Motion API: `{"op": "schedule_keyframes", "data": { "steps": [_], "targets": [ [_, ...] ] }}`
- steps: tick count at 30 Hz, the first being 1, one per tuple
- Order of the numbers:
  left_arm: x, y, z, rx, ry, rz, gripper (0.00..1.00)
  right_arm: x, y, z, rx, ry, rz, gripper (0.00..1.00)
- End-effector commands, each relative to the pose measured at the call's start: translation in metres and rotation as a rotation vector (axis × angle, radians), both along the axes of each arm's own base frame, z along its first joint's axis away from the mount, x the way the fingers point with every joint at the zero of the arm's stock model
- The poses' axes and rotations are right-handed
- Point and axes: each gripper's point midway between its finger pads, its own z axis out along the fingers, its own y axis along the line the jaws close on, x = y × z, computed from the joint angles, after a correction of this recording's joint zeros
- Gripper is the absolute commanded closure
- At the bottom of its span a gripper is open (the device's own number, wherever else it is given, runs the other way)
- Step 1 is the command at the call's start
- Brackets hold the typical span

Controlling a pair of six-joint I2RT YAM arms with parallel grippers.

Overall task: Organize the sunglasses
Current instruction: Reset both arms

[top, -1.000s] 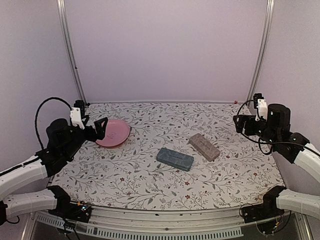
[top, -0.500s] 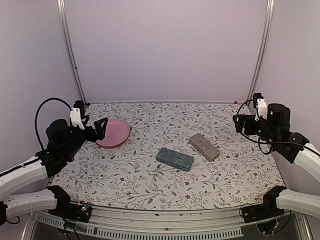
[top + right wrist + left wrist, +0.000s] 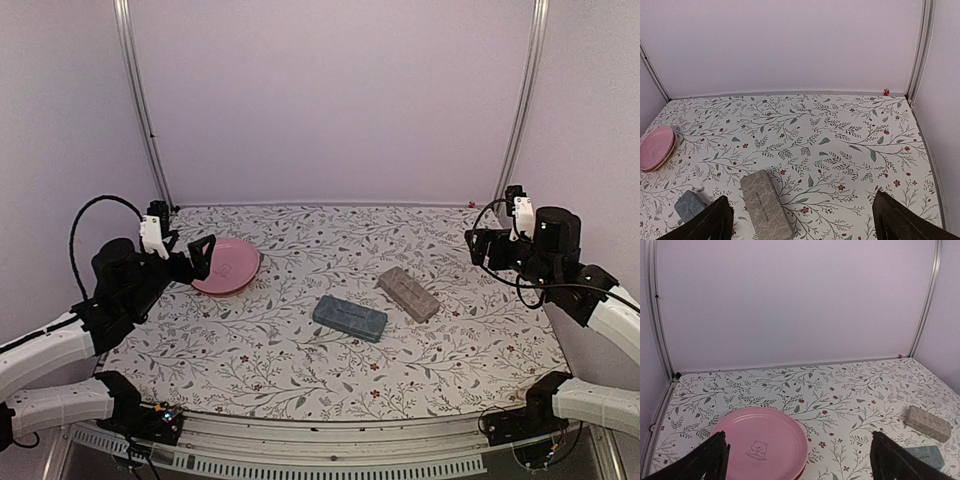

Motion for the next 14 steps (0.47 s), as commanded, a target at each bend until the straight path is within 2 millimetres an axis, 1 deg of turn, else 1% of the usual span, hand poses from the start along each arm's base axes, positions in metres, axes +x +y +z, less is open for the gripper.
{"op": "schedule_keyframes", "data": {
  "steps": [1,14],
  "targets": [
    [0.0012,0.0018,-0.0009,0.002,-0.007,0.004,0.01,-0.0012,0.0007,0.0057,0.012,-0.024,0.006,0.01],
    [0.0015,0.0004,-0.0035,0.000,0.000,-0.002,0.01,-0.0003,0.0016,0.0035,0.011,-0.015,0.008,0.01]
  ]
}}
